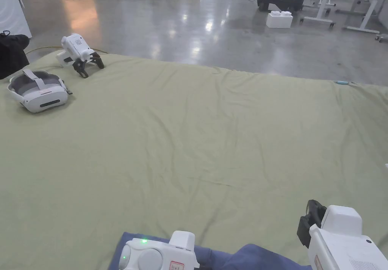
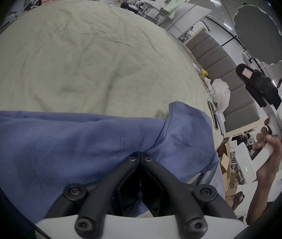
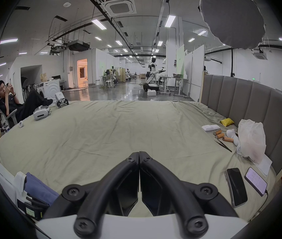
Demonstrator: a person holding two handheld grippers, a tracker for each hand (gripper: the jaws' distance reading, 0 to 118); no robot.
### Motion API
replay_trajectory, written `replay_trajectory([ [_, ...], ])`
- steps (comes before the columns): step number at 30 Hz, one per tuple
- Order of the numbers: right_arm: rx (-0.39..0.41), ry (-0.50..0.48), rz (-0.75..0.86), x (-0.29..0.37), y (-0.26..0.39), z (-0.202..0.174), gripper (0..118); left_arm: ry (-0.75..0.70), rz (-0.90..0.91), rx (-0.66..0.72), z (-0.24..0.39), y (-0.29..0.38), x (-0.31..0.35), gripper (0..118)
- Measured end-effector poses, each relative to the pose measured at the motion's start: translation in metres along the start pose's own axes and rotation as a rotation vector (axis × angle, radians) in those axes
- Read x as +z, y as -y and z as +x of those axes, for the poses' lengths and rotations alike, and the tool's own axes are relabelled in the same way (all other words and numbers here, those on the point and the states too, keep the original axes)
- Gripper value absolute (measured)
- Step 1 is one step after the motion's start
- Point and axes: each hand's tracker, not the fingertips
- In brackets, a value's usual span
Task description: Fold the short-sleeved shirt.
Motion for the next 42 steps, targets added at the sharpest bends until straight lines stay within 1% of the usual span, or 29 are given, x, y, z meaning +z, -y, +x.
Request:
replay_trajectory([
  [2, 0.001, -0.006, 0.005, 0.001, -0.001, -0.001, 0, 0.022, 0.01, 0.026, -0.006, -0.002, 0.014, 0],
  [6, -0.001, -0.012, 0.025, 0.004, -0.006, 0.0, 0, 0.017, 0.127, -0.003, -0.021, -0.009, 0.069, 0],
  [9, -0.005, -0.016, 0.05, 0.006, -0.013, 0.0, 0, 0.041, 0.229, 0.035, -0.051, -0.013, 0.117, 0],
  [11, -0.004, -0.021, 0.059, 0.006, -0.017, -0.002, 0, 0.001, 0.276, 0.052, -0.079, -0.015, 0.142, 1],
  [13, -0.005, -0.028, 0.064, 0.005, -0.019, -0.003, 0, -0.027, 0.285, 0.085, -0.106, -0.014, 0.156, 1],
  [17, 0.0, -0.034, 0.064, 0.004, -0.019, -0.005, 0, -0.031, 0.285, 0.173, -0.15, -0.005, 0.169, 2],
  [19, -0.007, -0.037, 0.062, 0.004, -0.017, -0.005, 0, -0.007, 0.27, 0.177, -0.164, 0.001, 0.168, 3],
  [20, -0.01, -0.038, 0.059, 0.004, -0.017, -0.005, 0, 0.014, 0.254, 0.194, -0.171, 0.004, 0.166, 8],
  [22, -0.012, -0.038, 0.055, 0.004, -0.015, -0.006, 0, 0.076, 0.221, 0.227, -0.182, 0.009, 0.158, 32],
  [23, -0.011, -0.038, 0.05, 0.004, -0.014, -0.006, 0, 0.118, 0.215, 0.243, -0.187, 0.012, 0.153, 48],
  [24, -0.009, -0.039, 0.047, 0.004, -0.014, -0.006, 0, 0.14, 0.203, 0.26, -0.19, 0.013, 0.148, 69],
  [25, -0.008, -0.039, 0.043, 0.004, -0.013, -0.006, 0, 0.162, 0.19, 0.27, -0.193, 0.014, 0.142, 77],
  [27, -0.008, -0.037, 0.037, 0.004, -0.012, -0.006, 0, 0.224, 0.168, 0.267, -0.196, 0.016, 0.13, 83],
  [31, -0.011, -0.03, 0.03, 0.005, -0.011, -0.004, 0, 0.277, 0.146, 0.294, -0.208, 0.019, 0.11, 83],
  [32, -0.012, -0.03, 0.029, 0.006, -0.01, -0.003, 0, 0.328, 0.19, 0.319, -0.212, 0.018, 0.109, 82],
  [33, -0.012, -0.027, 0.028, 0.006, -0.01, -0.003, 0, 0.338, 0.197, 0.324, -0.216, 0.018, 0.107, 81],
  [34, -0.011, -0.026, 0.028, 0.006, -0.01, -0.003, 0, 0.387, 0.205, 0.375, -0.217, 0.019, 0.104, 79],
  [35, -0.012, -0.024, 0.027, 0.006, -0.01, -0.003, 0, 0.416, 0.2, 0.397, -0.219, 0.019, 0.1, 76],
  [36, -0.015, -0.024, 0.025, 0.006, -0.009, -0.003, 0, 0.431, 0.194, 0.398, -0.22, 0.02, 0.097, 64],
  [39, -0.02, -0.022, 0.019, 0.006, -0.008, -0.003, 0, 0.403, 0.166, 0.377, -0.219, 0.02, 0.091, 45],
  [40, -0.022, -0.022, 0.018, 0.006, -0.008, -0.003, 0, 0.365, 0.146, 0.378, -0.22, 0.02, 0.089, 27],
  [41, -0.023, -0.023, 0.016, 0.006, -0.007, -0.004, 0, 0.329, 0.124, 0.373, -0.221, 0.021, 0.09, 20],
  [42, -0.023, -0.024, 0.014, 0.006, -0.007, -0.004, 0, 0.354, 0.145, 0.373, -0.216, 0.021, 0.092, 18],
])
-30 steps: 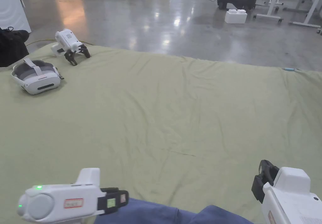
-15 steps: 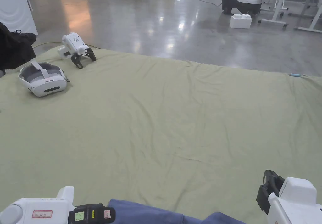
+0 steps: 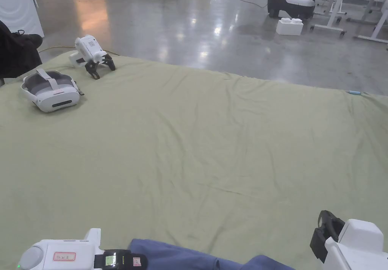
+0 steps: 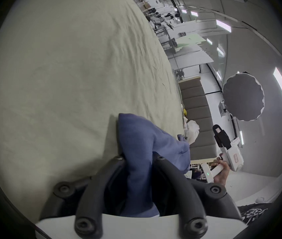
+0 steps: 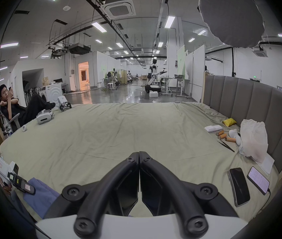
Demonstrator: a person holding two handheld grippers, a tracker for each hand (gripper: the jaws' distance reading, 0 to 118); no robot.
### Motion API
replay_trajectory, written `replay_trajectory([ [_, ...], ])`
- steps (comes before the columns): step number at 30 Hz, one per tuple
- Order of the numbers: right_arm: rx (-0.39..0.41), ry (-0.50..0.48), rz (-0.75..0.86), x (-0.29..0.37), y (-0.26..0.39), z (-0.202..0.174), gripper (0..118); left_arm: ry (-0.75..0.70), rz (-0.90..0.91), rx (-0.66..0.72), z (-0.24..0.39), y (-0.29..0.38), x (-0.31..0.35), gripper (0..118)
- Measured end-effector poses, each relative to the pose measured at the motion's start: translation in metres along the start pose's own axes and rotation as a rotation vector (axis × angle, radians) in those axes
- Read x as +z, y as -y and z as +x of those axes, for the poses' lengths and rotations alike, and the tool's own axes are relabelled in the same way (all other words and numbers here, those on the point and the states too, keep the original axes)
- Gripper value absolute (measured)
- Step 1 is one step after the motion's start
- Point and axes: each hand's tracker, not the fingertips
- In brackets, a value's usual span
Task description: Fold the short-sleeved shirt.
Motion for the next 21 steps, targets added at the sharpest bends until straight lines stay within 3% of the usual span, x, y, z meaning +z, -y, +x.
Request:
replay_trajectory([
  [3, 0.008, -0.003, -0.004, 0.0, 0.0, -0.002, 0, -0.065, 0.028, -0.097, 0.022, 0.0, 0.007, 12],
  [10, 0.016, -0.016, -0.001, -0.002, -0.003, -0.003, 0, -0.177, 0.112, -0.22, 0.077, -0.013, 0.054, 10],
  [17, 0.017, -0.028, 0.003, -0.003, -0.003, -0.003, 0, -0.57, 0.201, -0.371, 0.169, -0.017, 0.116, 10],
  [21, 0.006, -0.039, -0.002, -0.006, 0.0, -0.004, 0, -0.666, 0.199, -0.444, 0.21, -0.008, 0.108, 10],
])
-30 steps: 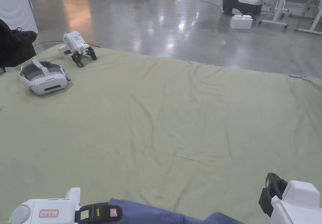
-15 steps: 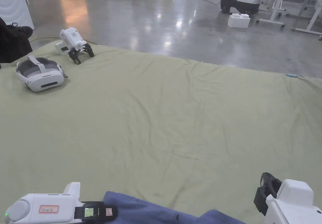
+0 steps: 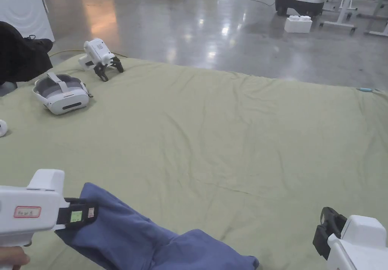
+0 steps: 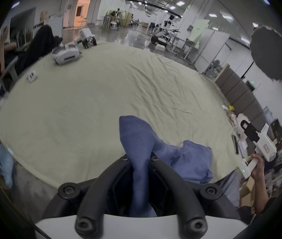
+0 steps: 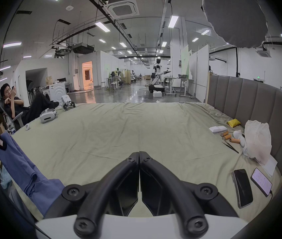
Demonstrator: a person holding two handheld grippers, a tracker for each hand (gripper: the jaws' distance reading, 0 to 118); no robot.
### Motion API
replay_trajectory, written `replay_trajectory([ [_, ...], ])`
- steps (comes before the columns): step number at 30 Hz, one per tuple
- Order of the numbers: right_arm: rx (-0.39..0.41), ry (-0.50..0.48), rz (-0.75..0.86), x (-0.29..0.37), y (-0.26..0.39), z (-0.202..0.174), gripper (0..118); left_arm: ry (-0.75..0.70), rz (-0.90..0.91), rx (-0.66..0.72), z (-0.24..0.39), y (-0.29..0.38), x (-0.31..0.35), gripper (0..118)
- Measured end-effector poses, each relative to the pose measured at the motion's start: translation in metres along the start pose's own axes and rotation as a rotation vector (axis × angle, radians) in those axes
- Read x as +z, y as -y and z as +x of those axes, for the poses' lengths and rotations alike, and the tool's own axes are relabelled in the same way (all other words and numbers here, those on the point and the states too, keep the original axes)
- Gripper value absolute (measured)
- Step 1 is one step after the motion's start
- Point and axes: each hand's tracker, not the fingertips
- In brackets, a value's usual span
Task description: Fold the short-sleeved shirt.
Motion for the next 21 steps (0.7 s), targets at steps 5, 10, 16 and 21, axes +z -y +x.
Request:
replay_trajectory([
  [5, -0.005, -0.008, -0.003, 0.0, 0.003, -0.002, 0, 0.021, -0.01, -0.096, 0.061, 0.007, 0.002, 10],
  [10, 0.002, -0.006, -0.009, 0.001, 0.006, -0.001, 0, 0.102, -0.031, -0.145, 0.101, 0.013, -0.01, 10],
  [16, -0.001, 0.001, -0.023, 0.001, 0.012, 0.004, 0, 0.131, -0.088, -0.178, 0.152, 0.032, -0.052, 10],
  [21, -0.01, 0.01, -0.026, 0.005, 0.014, 0.01, 0, 0.128, -0.153, -0.236, 0.193, 0.055, -0.106, 10],
])
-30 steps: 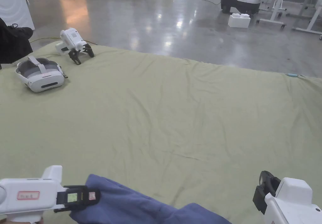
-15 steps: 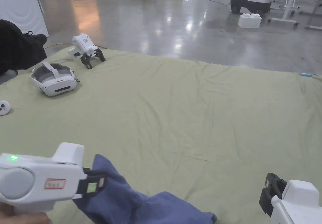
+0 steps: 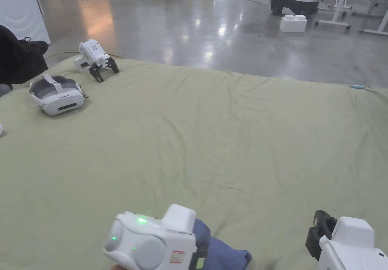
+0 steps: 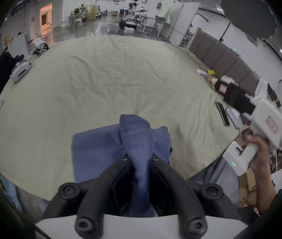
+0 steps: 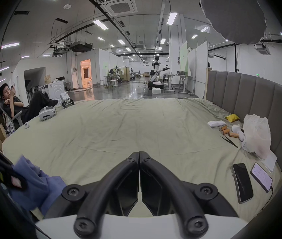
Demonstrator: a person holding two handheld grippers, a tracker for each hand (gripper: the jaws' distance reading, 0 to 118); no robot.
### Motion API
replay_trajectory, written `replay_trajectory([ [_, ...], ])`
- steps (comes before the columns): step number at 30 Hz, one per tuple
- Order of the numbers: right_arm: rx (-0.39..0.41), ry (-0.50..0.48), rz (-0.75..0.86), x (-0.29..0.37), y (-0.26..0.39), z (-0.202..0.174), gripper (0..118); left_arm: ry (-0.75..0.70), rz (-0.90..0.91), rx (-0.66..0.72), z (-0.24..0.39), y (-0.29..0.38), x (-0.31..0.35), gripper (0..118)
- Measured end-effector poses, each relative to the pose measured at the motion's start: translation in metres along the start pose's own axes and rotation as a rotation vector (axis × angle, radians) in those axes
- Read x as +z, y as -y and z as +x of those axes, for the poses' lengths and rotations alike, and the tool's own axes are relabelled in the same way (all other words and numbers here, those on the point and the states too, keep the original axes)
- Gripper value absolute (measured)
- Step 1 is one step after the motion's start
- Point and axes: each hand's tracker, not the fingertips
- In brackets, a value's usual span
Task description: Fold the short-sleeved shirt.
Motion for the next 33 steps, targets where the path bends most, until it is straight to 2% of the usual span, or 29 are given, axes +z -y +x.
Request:
replay_trajectory([
  [4, -0.006, 0.012, -0.003, 0.002, 0.001, 0.006, 0, -0.022, -0.058, -0.037, 0.026, 0.003, -0.043, 10],
  [10, -0.01, 0.031, -0.006, 0.004, 0.002, 0.012, 0, -0.043, -0.086, -0.055, 0.038, 0.008, -0.069, 14],
  [13, -0.016, 0.03, -0.01, 0.004, 0.003, 0.013, 0, -0.005, -0.087, -0.018, 0.031, 0.007, -0.066, 43],
  [15, -0.017, 0.029, -0.012, 0.005, 0.004, 0.014, 0, 0.088, -0.068, 0.029, 0.023, 0.005, -0.047, 54],
  [16, -0.015, 0.029, -0.01, 0.005, 0.005, 0.015, 0, 0.125, -0.046, 0.056, 0.016, 0.003, -0.035, 67],
  [17, -0.014, 0.03, -0.01, 0.005, 0.005, 0.015, 0, 0.158, -0.008, 0.085, 0.01, 0.0, -0.022, 71],
  [19, -0.016, 0.03, -0.011, 0.005, 0.006, 0.017, 0, 0.186, 0.046, 0.12, -0.002, -0.002, -0.001, 65],
  [20, -0.017, 0.031, -0.011, 0.005, 0.006, 0.017, 0, 0.172, 0.054, 0.132, -0.007, -0.004, 0.006, 50],
  [21, -0.019, 0.031, -0.013, 0.005, 0.006, 0.017, 0, 0.154, 0.075, 0.142, -0.01, -0.004, 0.008, 25],
  [22, -0.021, 0.031, -0.014, 0.005, 0.007, 0.017, 0, 0.121, 0.09, 0.141, -0.009, -0.002, 0.005, 12],
  [24, -0.027, 0.031, -0.019, 0.004, 0.009, 0.017, 0, 0.124, 0.075, 0.139, -0.012, 0.001, -0.009, 7],
  [25, -0.028, 0.031, -0.022, 0.004, 0.01, 0.017, 0, 0.177, 0.031, 0.154, -0.012, 0.004, -0.019, 1],
  [28, -0.027, 0.029, -0.031, 0.004, 0.014, 0.016, 0, 0.299, -0.053, 0.193, -0.005, 0.015, -0.054, 0],
  [33, -0.032, 0.039, -0.039, 0.004, 0.018, 0.019, 0, 0.292, -0.039, 0.187, 0.008, 0.036, -0.1, 0],
])
